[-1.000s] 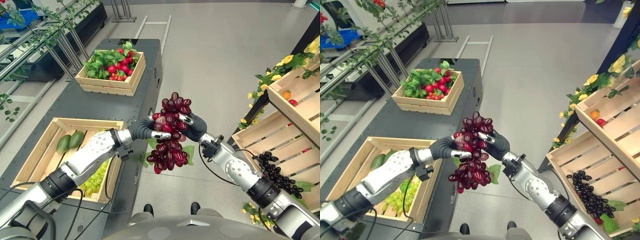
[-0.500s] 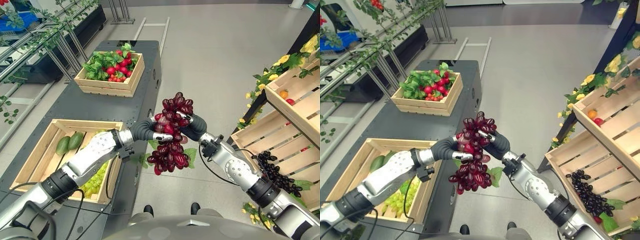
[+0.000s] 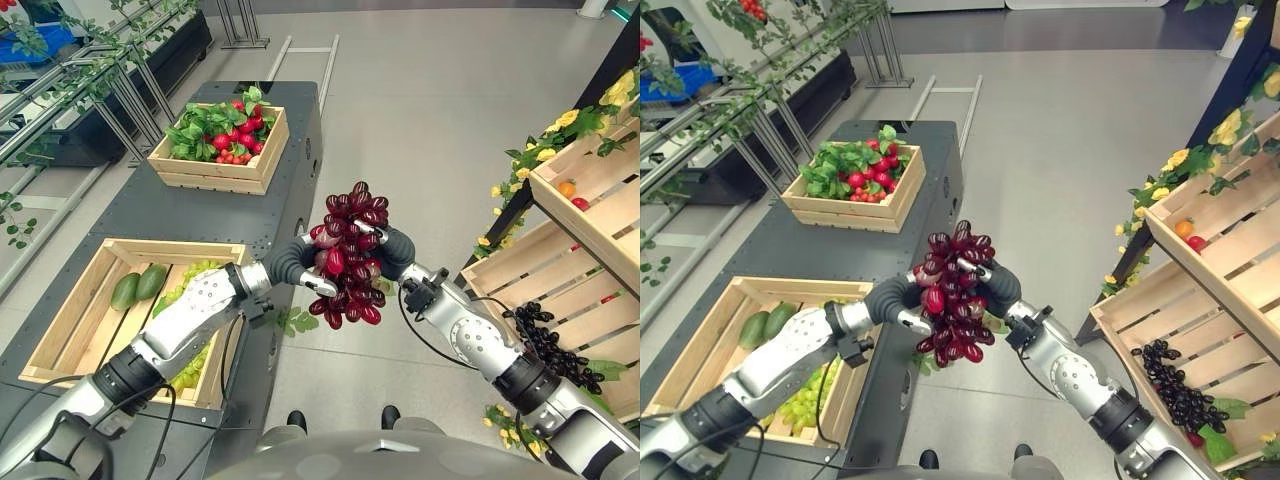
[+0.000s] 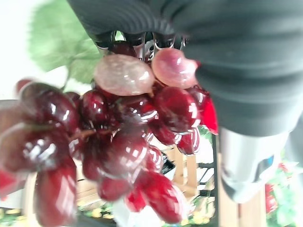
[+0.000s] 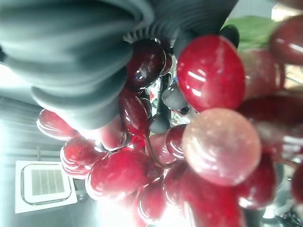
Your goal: Pick up the fruits from the basket on one side to the basket on the other side
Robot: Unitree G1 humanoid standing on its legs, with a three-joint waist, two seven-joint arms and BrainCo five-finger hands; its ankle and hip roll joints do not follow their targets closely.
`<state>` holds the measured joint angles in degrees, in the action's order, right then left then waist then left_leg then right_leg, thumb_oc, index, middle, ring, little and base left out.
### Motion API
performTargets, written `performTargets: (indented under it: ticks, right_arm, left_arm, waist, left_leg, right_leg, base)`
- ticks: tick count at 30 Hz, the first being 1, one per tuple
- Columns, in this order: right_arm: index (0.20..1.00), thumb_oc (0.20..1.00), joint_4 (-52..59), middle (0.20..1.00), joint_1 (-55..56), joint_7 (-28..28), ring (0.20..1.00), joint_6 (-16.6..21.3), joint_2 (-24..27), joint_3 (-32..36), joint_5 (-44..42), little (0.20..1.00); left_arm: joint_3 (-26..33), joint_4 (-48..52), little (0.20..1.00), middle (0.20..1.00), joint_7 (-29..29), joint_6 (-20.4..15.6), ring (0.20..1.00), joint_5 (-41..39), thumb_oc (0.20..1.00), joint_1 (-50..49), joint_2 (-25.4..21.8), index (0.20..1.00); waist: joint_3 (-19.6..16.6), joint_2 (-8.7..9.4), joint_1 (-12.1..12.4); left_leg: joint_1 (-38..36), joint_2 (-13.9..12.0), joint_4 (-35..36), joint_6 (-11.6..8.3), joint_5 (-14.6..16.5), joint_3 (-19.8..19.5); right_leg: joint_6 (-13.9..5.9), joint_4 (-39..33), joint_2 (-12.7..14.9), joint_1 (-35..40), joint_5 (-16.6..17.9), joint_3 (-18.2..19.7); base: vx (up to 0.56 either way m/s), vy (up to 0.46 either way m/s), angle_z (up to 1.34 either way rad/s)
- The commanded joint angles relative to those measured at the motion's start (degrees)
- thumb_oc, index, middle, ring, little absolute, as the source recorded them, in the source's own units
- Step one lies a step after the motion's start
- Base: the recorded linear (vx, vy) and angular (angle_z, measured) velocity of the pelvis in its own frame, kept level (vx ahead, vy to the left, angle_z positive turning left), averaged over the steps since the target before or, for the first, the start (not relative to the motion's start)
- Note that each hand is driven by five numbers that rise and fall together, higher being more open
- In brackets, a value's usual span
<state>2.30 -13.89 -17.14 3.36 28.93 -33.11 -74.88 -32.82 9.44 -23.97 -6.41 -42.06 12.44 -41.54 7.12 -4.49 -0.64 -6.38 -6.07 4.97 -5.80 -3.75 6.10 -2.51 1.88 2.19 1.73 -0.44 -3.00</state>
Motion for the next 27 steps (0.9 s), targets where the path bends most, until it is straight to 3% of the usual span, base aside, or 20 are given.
performTargets:
  ticks: [1,8,15,16,17,18,19,21,23,24,27]
  right_arm:
    - [0.200,0.200,6.00,0.200,-3.03,-2.16,0.200,4.42,-2.13,5.08,1.41,0.200]
    - [0.200,0.200,5.88,0.200,-2.91,-0.11,0.200,7.24,-2.09,9.28,4.30,0.200]
    - [0.200,0.200,7.48,0.200,-2.62,1.34,0.200,8.75,-2.52,12.48,7.34,0.200]
    - [0.200,0.200,7.31,0.200,-3.56,1.92,0.200,9.33,-3.38,13.19,8.66,0.200]
    - [0.200,0.200,7.29,0.200,-3.61,1.93,0.200,9.33,-3.41,13.19,8.66,0.200]
    - [0.200,0.200,6.00,0.200,-4.88,2.63,0.200,9.71,-3.97,13.89,9.60,0.200]
    - [0.200,0.200,5.90,0.200,-5.41,2.68,0.200,9.83,-4.12,14.11,9.77,0.200]
    - [0.200,0.200,5.70,0.200,-5.89,2.85,0.200,9.75,-4.23,14.08,10.00,0.200]
    - [0.200,0.200,5.34,0.200,-6.41,2.95,0.200,9.43,-4.50,14.35,10.67,0.200]
    - [0.200,0.200,5.69,0.200,-5.65,2.54,0.200,9.23,-3.85,15.28,10.96,0.200]
    - [0.200,0.200,6.19,0.200,-5.44,2.44,0.200,9.46,-3.34,15.99,11.97,0.200]
  left_arm:
    - [8.75,1.25,1.000,1.000,2.64,-4.13,1.000,-6.30,1.000,0.98,1.38,1.000]
    - [9.24,0.08,1.000,1.000,2.55,-4.82,1.000,-7.86,1.000,1.94,2.39,1.000]
    - [12.01,-3.32,1.000,1.000,3.47,-6.59,1.000,-8.41,1.000,1.97,7.30,1.000]
    - [14.20,-3.96,1.000,1.000,4.56,-7.62,1.000,-7.73,1.000,1.43,8.39,1.000]
    - [14.22,-3.96,1.000,1.000,4.55,-7.62,1.000,-7.73,1.000,1.46,8.37,1.000]
    - [16.91,-4.41,1.000,1.000,5.91,-8.55,1.000,-6.66,1.000,0.63,9.49,1.000]
    - [18.68,-4.71,1.000,1.000,6.61,-8.90,1.000,-6.76,1.000,0.11,10.56,1.000]
    - [20.33,-5.29,1.000,1.000,7.13,-9.15,1.000,-7.00,1.000,-0.77,11.86,1.000]
    - [23.48,-5.80,1.000,1.000,7.68,-9.76,1.000,-7.01,1.000,-2.96,14.18,1.000]
    - [26.06,-5.75,1.000,1.000,7.55,-10.37,1.000,-7.48,1.000,-5.76,16.75,1.000]
    - [27.19,-6.26,1.000,1.000,7.92,-10.91,1.000,-8.13,1.000,-6.53,18.37,1.000]
  waist:
    - [-1.45,4.68,-0.55]
    - [-0.35,6.65,-1.19]
    - [0.94,7.93,-2.50]
    - [2.83,7.66,-1.76]
    - [2.60,7.71,-1.73]
    - [2.57,7.31,-0.21]
    - [2.00,7.71,-0.59]
    - [1.61,8.29,-0.65]
    - [0.83,9.79,-0.23]
    - [0.21,9.73,-0.56]
    - [-0.36,9.63,-1.18]
  left_leg:
    - [-1.25,3.29,-2.20,2.31,4.75,-2.29]
    - [0.21,4.05,-6.02,3.75,6.89,-1.09]
    - [1.37,5.63,-4.83,5.20,6.97,3.71]
    - [2.00,4.25,-5.32,5.50,6.64,5.73]
    - [2.36,4.25,-5.33,5.48,6.45,5.79]
    - [3.50,3.19,-6.26,5.42,6.38,8.54]
    - [3.50,3.14,-6.57,5.50,6.68,9.51]
    - [3.14,2.97,-7.27,5.54,7.39,11.23]
    - [2.49,3.08,-8.16,5.34,8.49,14.27]
    - [1.14,2.81,-8.97,5.33,9.68,15.45]
    - [1.16,1.89,-12.00,5.14,10.57,15.53]
  right_leg:
    - [-4.95,0.12,2.72,1.03,1.83,-1.83]
    - [-5.63,2.47,3.05,-1.14,2.39,0.72]
    - [-8.53,4.33,4.21,-6.68,5.38,5.14]
    - [-8.87,11.85,3.54,-11.20,5.02,1.11]
    - [-8.82,11.73,3.53,-11.52,5.26,1.16]
    - [-7.42,15.43,6.81,-11.54,3.19,-9.91]
    - [-6.86,16.10,6.49,-11.07,2.04,-11.96]
    - [-6.10,16.47,5.69,-10.42,0.67,-13.35]
    - [-4.85,12.36,5.42,-8.69,0.34,-14.95]
    - [-4.59,11.71,4.10,-8.00,-0.63,-12.49]
    - [-3.37,11.67,2.52,-8.29,-1.28,-10.35]
  base:
    - [0.04,0.015,0.00]
    - [-0.01,0.051,-0.05]
    - [-0.10,0.126,-0.51]
    - [-0.20,0.063,-0.71]
    - [-0.28,0.114,-0.95]
    - [-0.12,0.084,-1.04]
    - [-0.11,0.086,-1.14]
    - [0.01,-0.003,-0.82]
    - [0.09,-0.098,-0.93]
    - [0.12,-0.112,-1.00]
    - [0.13,-0.124,-0.51]
